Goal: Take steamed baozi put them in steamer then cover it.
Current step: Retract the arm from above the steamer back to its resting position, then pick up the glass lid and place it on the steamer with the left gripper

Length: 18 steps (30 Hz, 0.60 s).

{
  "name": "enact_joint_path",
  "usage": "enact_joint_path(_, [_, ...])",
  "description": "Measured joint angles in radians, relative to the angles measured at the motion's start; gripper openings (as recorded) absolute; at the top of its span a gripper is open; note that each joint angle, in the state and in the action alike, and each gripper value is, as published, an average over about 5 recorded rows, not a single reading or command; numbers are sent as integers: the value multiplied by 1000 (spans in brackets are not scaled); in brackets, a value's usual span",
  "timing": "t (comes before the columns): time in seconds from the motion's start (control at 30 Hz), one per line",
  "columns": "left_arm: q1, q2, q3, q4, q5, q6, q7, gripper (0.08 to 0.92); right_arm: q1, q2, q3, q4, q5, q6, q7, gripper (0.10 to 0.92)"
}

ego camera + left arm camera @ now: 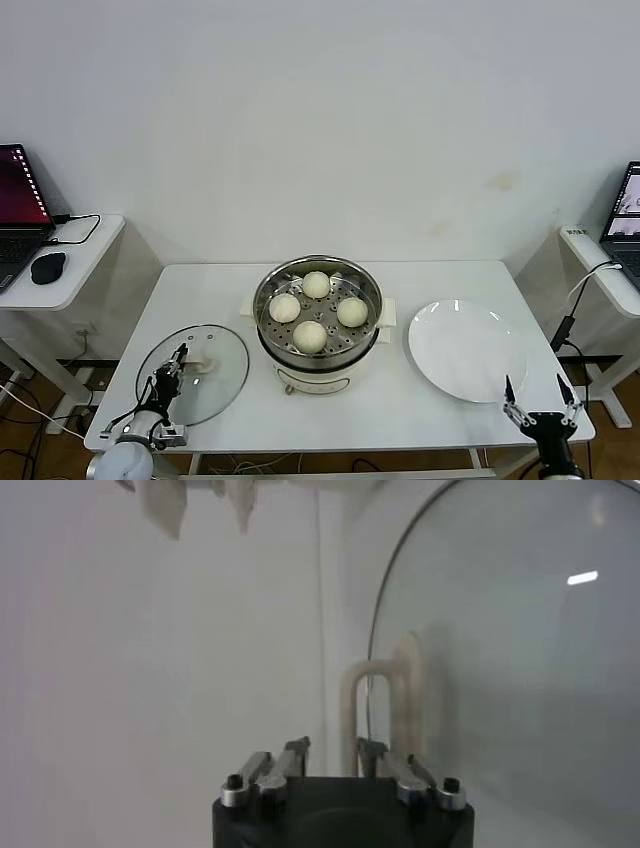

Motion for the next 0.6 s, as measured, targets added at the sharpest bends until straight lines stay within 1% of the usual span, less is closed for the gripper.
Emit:
enact_joint_path(0.1, [3,0,-5,-1,-19,-5,-14,159,-3,0,-6,0,-2,4,0,823])
enact_joint_path(0.17, [8,2,-9,-7,-32,-8,-23,139,-6,-1,-10,1,-6,6,0,822])
enact_joint_path(0.4, [47,18,-32,-75,-54,8,-41,138,-8,1,-28,3,-17,12,0,823])
enact_joint_path(0.6, [110,43,-67,-202,-77,60,-23,138,-8,-3,-41,11,-25,13,0,823])
